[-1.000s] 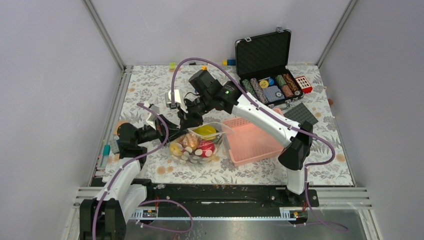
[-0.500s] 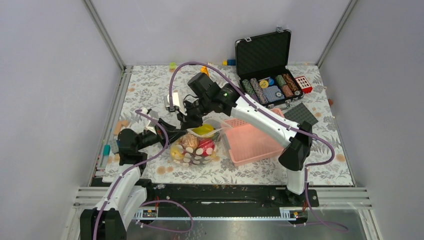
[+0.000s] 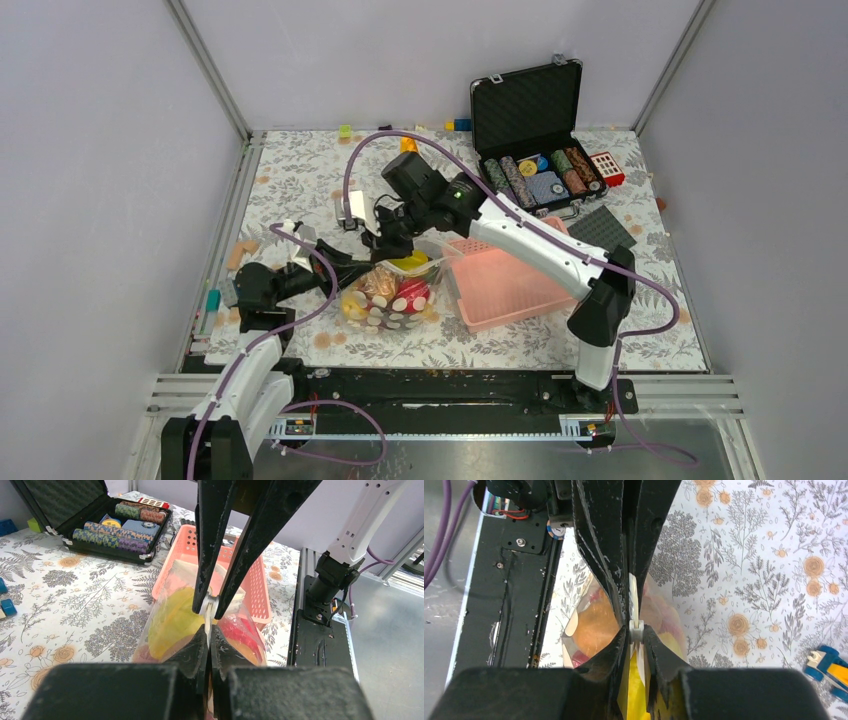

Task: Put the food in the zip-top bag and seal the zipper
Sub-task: Zip the zipper food storage bag at the center of the board.

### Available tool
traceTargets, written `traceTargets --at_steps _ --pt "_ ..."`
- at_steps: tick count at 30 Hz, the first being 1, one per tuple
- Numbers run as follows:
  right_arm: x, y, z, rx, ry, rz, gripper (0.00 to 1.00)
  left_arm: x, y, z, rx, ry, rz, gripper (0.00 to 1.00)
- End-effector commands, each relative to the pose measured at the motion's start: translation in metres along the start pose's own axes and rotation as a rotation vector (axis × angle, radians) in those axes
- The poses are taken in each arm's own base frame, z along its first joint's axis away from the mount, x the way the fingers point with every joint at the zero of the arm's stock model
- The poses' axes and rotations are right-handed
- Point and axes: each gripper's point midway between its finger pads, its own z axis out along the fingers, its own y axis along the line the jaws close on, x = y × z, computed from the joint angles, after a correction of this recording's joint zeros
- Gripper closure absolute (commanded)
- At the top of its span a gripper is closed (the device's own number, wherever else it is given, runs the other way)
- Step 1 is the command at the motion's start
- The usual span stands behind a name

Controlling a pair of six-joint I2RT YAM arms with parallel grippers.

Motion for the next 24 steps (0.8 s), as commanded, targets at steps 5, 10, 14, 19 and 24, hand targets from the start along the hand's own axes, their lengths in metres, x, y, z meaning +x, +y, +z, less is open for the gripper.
traceTargets --at_steps 5,10,14,19,24 --pt "0.030 -0.001 -0.022 0.092 0.113 0.011 0.95 -0.023 0.000 0.001 -0.016 -0.052 0.136 1.00" --pt "0.035 -0.003 -0.022 0.114 0.126 0.018 0.95 -0.023 0.002 -0.001 -0.043 -0.047 0.157 1.00" --pt "0.039 -0.007 -0.023 0.147 0.128 0.020 0.95 -0.025 0.006 -0.002 -0.079 -0.056 0.171 1.00" --pt "0.046 -0.011 -0.028 0.203 0.136 0.024 0.96 -0.026 0.011 -0.003 -0.107 -0.062 0.172 1.00" --pt "0.054 -0.011 -0.037 0.246 0.164 0.027 0.95 -0.026 0.012 -0.004 -0.120 -0.065 0.176 1.00"
